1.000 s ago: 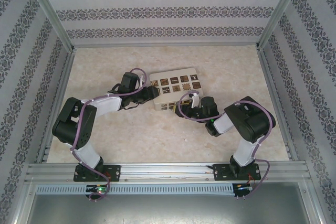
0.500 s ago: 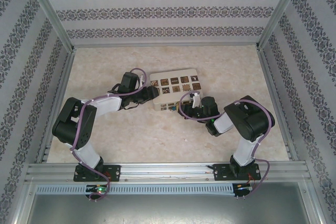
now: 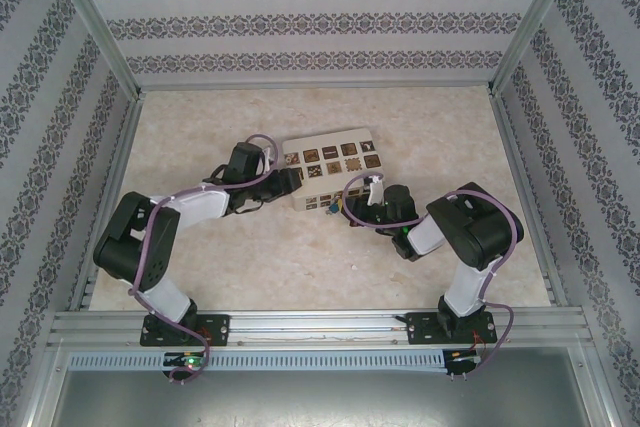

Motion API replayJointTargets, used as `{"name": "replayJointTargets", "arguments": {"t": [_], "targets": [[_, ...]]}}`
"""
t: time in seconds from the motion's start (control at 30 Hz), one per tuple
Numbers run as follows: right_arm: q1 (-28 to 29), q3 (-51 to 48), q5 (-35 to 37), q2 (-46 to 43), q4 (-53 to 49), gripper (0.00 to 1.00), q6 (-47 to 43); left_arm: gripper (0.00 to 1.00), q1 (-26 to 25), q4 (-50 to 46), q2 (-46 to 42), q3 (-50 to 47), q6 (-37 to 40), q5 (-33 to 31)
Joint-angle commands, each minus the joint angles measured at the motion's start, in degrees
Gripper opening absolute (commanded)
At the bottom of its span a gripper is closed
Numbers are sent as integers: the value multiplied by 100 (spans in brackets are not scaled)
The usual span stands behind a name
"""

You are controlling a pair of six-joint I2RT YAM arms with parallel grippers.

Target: Unlock the padlock with the key

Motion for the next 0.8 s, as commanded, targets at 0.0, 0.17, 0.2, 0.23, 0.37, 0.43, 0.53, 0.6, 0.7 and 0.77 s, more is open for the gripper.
{"name": "replayJointTargets", "arguments": {"t": [0.0, 0.17, 0.2, 0.23, 0.37, 0.43, 0.53, 0.6, 0.7, 0.77], "targets": [[-95, -70, 271, -83, 737, 0, 297, 52, -104, -462, -53, -287, 53, -185], [-121, -152, 485, -131, 971, 0, 599, 52, -101, -449, -83, -383, 42, -180], [-130, -152, 518, -140, 1024, 0, 654, 52, -99, -439, -80, -397, 49, -180], [-139, -152, 575, -149, 1079, 0, 747, 52, -106, -428, -77, -420, 47, -190], [-148, -328, 719, -173, 1273, 0, 1073, 52, -118, -399, -55, -464, 25, -179], [-147, -327, 765, -162, 1331, 0, 1231, 52, -139, -377, -59, -488, 11, -181], [-148, -345, 871, -123, 1448, 0, 1449, 52, -151, -344, -63, -524, -13, -184], [-139, -337, 931, -85, 1499, 0, 1526, 52, -162, -311, -63, -550, -43, -186], [-124, -276, 946, 21, 1535, 0, 1651, 52, -196, -271, -63, -573, -84, -169], [-91, -223, 902, 111, 1519, 0, 1677, 52, -212, -256, -72, -577, -98, -176]]}}
